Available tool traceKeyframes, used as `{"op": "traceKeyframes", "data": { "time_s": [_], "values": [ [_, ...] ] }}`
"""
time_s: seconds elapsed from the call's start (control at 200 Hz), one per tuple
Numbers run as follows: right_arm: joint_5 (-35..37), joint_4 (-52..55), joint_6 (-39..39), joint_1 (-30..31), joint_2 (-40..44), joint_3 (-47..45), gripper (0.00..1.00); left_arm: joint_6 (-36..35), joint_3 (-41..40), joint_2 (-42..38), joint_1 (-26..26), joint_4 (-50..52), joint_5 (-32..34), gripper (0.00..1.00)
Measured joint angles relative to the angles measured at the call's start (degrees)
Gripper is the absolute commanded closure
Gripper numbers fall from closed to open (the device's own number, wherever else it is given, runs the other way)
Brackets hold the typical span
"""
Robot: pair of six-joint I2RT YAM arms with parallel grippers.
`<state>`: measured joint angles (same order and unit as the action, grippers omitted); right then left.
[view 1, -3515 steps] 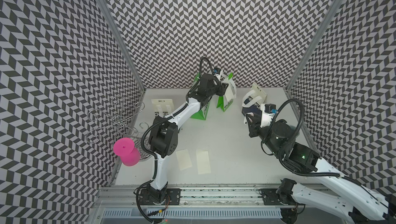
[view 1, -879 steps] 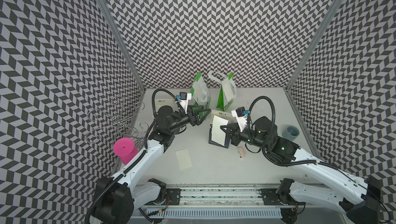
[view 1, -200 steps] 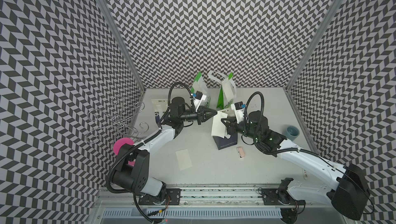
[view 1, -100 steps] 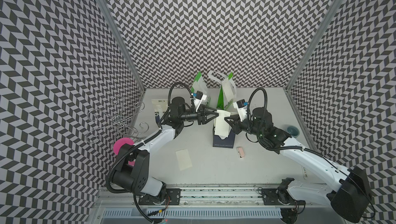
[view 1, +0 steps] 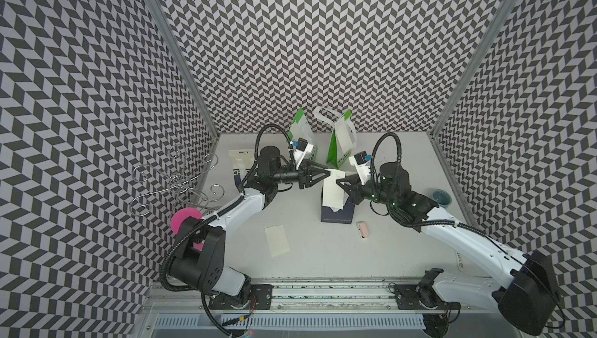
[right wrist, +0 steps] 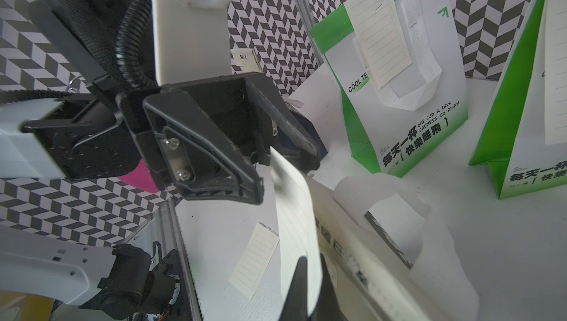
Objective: Staple the receipts to the bags
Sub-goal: Hold the receipt from the takeout bag.
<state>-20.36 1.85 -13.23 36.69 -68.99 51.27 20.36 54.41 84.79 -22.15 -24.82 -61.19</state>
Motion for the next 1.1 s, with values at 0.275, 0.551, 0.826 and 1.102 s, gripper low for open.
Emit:
{"op": "traceKeyframes", "data": {
  "time_s": [0.275, 0.551, 0.826, 1.102],
  "values": [
    [0.15, 0.39, 0.94, 0.0, -0.09, 0.0, 1.0, -1.31, 0.76, 0.07, -0.37, 1.38, 0.07, 0.61],
    [0.44, 1.03, 1.6, 0.0, -0.11, 0.31, 1.0, -2.78, 0.92, 0.31, -0.7, 3.37, 0.26, 0.65],
    [0.85, 1.64, 1.88, 0.0, -0.37, 0.81, 1.0, -3.85, 1.05, 0.63, -0.74, 4.42, 0.74, 0.74],
    [1.99, 1.64, 1.62, 0.0, -0.42, 0.79, 0.95, -4.57, 1.31, 0.66, -1.16, 5.27, 1.4, 1.0]
  ]
}}
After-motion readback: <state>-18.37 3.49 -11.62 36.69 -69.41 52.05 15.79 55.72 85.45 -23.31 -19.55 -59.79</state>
